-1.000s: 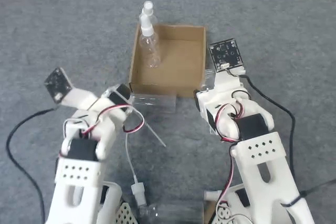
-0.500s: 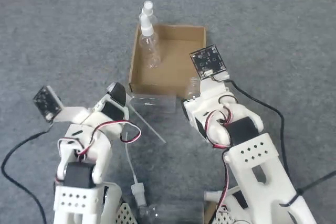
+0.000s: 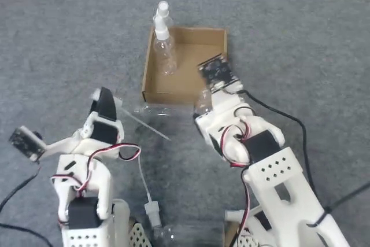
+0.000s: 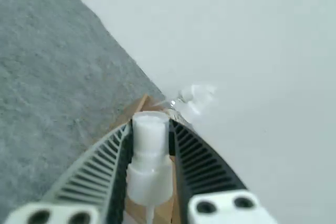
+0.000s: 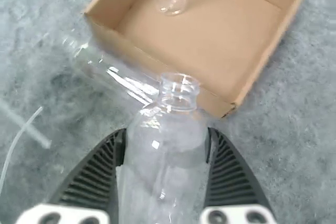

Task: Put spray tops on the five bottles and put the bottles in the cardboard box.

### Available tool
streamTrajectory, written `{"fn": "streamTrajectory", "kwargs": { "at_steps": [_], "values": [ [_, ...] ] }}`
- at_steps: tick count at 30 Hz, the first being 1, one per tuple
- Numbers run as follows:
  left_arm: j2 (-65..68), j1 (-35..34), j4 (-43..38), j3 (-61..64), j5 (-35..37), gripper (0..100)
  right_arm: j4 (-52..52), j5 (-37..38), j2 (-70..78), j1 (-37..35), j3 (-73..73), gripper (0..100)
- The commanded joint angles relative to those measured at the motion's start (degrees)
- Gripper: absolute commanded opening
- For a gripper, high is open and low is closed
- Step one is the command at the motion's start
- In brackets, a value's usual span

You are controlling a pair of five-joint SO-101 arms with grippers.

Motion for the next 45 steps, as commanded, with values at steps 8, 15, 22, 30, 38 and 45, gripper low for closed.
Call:
{"fn": "streamTrajectory", "kwargs": {
  "at_steps": [8,15,22,30,38,45],
  "values": [
    [-1.41,-7.91,-5.01,-0.31,5.71,1,0.31,3.34,-2.77,-2.07,0.09,2.6],
    [-1.41,-9.32,-5.01,-0.48,10.2,1,-0.13,6.33,-2.77,-5.85,1.76,2.4],
    [-1.41,-9.41,-4.84,-0.4,11.43,1,-0.22,7.38,-2.77,-6.55,1.93,1.5],
    [-1.41,-9.85,-4.75,-0.31,11.43,1,-1.8,12.75,-2.77,-6.64,3.69,1.3],
    [-1.41,-9.32,-4.57,-0.22,11.43,1,-6.73,19.69,-2.77,-8.84,8.26,1.3],
    [-1.41,-7.56,-3.43,-0.13,11.16,1,-6.73,22.86,-2.77,-9.8,8.88,1.3]
  ]
}}
